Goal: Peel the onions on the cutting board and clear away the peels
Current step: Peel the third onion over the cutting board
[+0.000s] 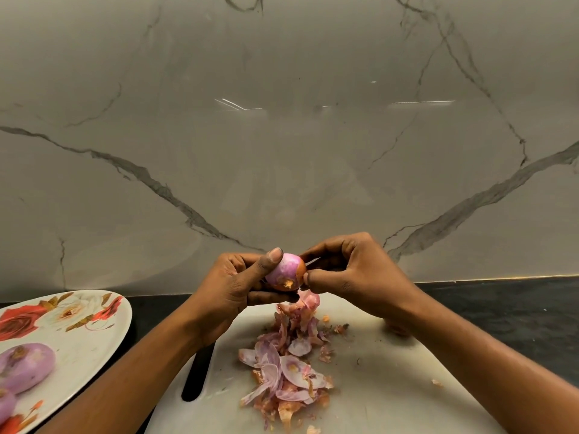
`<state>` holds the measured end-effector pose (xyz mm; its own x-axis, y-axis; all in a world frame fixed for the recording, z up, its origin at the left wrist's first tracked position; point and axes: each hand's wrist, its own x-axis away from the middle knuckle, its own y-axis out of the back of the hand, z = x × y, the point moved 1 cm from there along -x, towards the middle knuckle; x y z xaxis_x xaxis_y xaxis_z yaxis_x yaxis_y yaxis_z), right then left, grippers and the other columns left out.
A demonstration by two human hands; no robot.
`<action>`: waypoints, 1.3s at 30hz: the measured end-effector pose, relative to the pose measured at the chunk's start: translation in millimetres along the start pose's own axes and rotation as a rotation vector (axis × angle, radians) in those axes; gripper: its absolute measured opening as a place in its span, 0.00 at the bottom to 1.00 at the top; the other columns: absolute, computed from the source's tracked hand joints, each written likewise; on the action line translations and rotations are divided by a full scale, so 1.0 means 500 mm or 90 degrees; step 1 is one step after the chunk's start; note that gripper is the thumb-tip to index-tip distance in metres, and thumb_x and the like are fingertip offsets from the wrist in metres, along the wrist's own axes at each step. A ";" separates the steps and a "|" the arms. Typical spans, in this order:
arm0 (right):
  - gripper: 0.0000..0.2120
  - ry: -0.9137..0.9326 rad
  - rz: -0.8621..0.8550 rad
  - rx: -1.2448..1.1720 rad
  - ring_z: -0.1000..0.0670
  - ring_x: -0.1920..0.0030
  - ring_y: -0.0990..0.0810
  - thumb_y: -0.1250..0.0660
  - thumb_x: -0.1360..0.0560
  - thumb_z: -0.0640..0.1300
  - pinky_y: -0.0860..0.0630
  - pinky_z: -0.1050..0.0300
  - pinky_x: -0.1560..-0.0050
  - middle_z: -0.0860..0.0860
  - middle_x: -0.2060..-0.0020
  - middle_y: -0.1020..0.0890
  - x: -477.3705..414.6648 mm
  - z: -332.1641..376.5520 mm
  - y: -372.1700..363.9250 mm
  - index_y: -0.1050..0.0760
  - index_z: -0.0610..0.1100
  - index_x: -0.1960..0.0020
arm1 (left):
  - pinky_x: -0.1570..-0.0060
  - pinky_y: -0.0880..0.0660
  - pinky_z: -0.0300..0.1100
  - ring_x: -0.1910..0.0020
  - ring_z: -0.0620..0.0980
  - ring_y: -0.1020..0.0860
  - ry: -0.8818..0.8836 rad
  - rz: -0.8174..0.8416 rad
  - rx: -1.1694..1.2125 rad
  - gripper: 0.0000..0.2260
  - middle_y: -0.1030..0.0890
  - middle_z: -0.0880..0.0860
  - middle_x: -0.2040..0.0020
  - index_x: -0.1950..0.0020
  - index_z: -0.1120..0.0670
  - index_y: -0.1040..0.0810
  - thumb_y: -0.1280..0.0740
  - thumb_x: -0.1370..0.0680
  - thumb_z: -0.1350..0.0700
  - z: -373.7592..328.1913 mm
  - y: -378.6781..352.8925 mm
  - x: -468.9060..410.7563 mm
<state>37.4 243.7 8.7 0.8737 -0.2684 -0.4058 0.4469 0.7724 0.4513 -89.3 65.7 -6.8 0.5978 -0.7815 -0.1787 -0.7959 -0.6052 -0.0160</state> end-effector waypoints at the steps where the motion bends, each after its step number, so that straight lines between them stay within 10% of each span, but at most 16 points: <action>1: 0.12 0.001 -0.010 -0.001 0.51 0.56 0.11 0.21 0.27 0.36 0.13 0.51 0.49 0.50 0.56 0.10 0.000 -0.001 0.001 0.13 0.43 0.44 | 0.49 0.14 0.47 0.50 0.68 0.13 0.001 0.000 0.004 0.21 0.13 0.66 0.46 0.42 0.65 0.15 0.32 0.23 0.49 -0.001 0.000 0.000; 39: 0.14 -0.067 0.109 -0.061 0.47 0.51 0.10 0.27 0.21 0.36 0.13 0.48 0.45 0.47 0.52 0.10 0.001 0.001 0.007 0.15 0.43 0.36 | 0.51 0.14 0.46 0.50 0.64 0.13 -0.025 0.020 -0.068 0.18 0.12 0.62 0.48 0.43 0.62 0.13 0.29 0.25 0.50 0.002 0.005 0.000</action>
<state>39.2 245.9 10.5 0.9527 -0.1837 -0.2422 0.2746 0.8616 0.4269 -91.5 64.4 -7.7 0.5663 -0.7952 -0.2166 -0.7985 -0.5945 0.0946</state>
